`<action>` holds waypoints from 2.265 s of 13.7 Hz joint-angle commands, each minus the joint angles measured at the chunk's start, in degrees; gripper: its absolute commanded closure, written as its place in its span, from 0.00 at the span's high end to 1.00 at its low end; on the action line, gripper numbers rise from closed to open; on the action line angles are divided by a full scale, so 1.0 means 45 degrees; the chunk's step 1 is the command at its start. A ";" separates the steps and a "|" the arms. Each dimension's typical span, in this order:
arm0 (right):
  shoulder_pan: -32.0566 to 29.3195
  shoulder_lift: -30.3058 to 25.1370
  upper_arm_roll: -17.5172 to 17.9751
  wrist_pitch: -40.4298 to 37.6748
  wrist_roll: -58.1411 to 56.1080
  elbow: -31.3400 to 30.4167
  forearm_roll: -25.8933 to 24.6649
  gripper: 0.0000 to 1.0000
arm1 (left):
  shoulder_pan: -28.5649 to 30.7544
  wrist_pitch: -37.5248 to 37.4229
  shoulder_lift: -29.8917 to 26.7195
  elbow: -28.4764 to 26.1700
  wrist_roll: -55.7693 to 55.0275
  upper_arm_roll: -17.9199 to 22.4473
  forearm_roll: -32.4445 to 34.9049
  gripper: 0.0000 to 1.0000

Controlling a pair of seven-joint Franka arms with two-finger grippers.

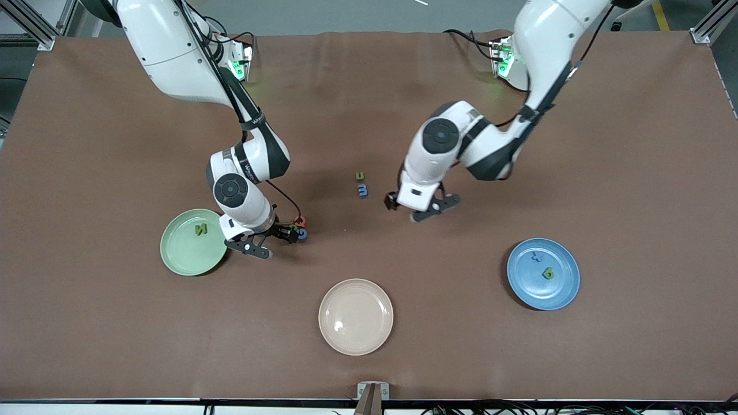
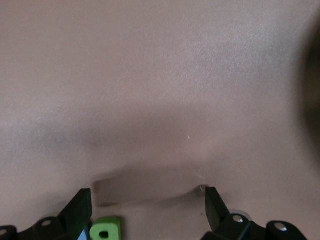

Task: Sort upper and lower case letters into plates
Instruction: 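Reach the green B with the right gripper while the left gripper reaches the e, then place the blue e on the blue plate while the right gripper grasps the B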

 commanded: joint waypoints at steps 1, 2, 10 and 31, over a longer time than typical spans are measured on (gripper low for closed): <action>0.0102 0.0284 0.0021 0.0375 0.0577 0.0104 -0.0290 1.00 | -0.1055 0.0481 0.0958 0.0496 -0.0902 0.0211 0.1495 0.83; 0.0142 0.0284 0.0021 0.0337 0.0851 0.0104 -0.0290 1.00 | -0.1427 0.0481 0.1426 0.0866 -0.1526 0.0211 0.1811 0.80; 0.0982 0.0148 0.0040 0.0200 0.1673 -0.0247 -0.0251 1.00 | -0.3872 0.0344 0.2796 0.2373 -0.2958 0.1675 0.1912 0.64; -0.0185 -0.0631 0.0040 -0.1104 0.0059 0.0162 -0.0270 0.00 | 0.4892 -0.2839 0.0842 0.2549 0.6135 0.0874 0.1754 0.01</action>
